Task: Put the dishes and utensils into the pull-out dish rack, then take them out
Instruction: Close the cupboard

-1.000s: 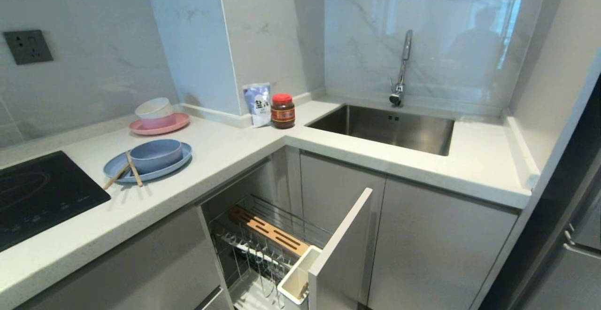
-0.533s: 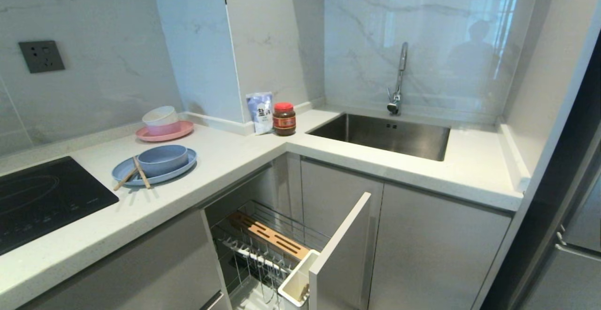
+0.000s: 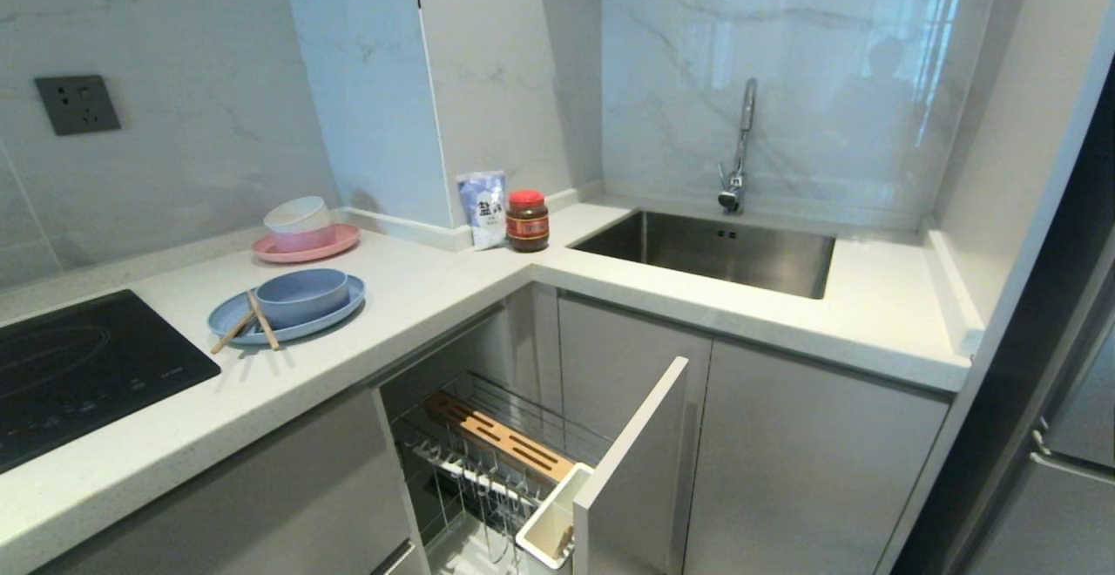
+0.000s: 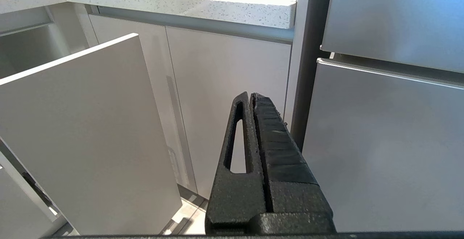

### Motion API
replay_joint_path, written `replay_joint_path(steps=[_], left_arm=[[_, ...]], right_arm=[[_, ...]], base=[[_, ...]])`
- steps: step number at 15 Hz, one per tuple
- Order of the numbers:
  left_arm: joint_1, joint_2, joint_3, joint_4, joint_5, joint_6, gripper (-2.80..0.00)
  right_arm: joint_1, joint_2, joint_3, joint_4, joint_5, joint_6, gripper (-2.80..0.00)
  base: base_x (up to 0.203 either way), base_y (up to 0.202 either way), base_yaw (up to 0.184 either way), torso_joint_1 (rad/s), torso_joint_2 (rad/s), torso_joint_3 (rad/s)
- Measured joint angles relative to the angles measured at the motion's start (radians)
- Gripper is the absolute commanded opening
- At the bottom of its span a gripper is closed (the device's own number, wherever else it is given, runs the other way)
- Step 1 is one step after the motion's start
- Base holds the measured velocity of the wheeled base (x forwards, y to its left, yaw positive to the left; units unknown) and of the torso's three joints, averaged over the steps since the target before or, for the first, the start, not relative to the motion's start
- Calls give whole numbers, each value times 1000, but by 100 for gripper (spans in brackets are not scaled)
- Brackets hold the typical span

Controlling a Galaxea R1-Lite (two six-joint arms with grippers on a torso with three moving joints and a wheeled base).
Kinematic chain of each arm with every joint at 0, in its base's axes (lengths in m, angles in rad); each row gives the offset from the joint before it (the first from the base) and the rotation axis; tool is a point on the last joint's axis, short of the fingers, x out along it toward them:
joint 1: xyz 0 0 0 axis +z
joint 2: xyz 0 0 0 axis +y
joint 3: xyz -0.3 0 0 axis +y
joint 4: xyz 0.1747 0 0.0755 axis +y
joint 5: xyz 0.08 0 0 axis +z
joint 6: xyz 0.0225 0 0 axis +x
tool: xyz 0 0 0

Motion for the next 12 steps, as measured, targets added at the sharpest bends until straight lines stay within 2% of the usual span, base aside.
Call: replay_joint_path(steps=[3,7,8,10,12], left_arm=[[3,194,-318,50,3,4,-280],[-15,551,-720,96,1,-13,-280],[-33,632,-790,113,-1,-41,-280],[-73,792,-903,136,-31,-137,-280],[-131,938,-971,157,-124,-236,-280]], right_arm=[[0,0,0,0,0,0,-280],[0,0,0,0,0,0,-280],[0,0,0,0,0,0,-280],[0,0,0,0,0,0,-280],[0,0,0,0,0,0,-280]], base=[[0,0,0,0,0,0],[0,0,0,0,0,0],[0,0,0,0,0,0],[0,0,0,0,0,0],[0,0,0,0,0,0]])
